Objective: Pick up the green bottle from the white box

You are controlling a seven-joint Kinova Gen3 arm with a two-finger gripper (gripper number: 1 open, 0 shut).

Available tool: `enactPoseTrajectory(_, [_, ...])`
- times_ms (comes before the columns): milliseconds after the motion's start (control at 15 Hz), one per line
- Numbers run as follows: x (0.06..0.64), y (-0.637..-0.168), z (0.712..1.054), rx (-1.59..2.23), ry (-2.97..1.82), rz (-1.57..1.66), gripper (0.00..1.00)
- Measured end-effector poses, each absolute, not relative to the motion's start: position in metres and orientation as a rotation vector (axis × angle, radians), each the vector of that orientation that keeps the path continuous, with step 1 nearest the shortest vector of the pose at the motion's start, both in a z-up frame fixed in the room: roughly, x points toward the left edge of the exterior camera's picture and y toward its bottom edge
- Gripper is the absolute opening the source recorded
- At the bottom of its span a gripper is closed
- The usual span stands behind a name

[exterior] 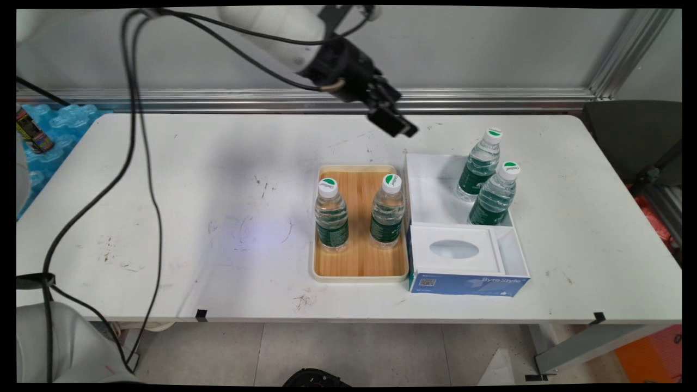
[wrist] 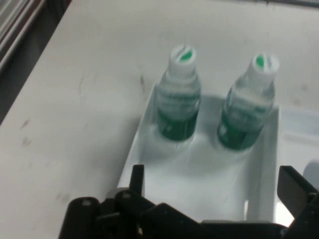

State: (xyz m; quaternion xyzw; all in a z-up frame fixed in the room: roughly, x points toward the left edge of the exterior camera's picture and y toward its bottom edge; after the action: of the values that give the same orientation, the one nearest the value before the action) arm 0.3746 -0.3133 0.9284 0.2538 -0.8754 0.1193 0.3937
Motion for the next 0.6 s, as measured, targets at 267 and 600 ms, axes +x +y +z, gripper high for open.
enactPoseTrajectory(267, [0.342,-0.319,0.912,0.641,-2.164,0.276,1.00])
enactPoseTrajectory(600, [0.307,-0.321,0.881,0.629,-2.125,0.243,1.00])
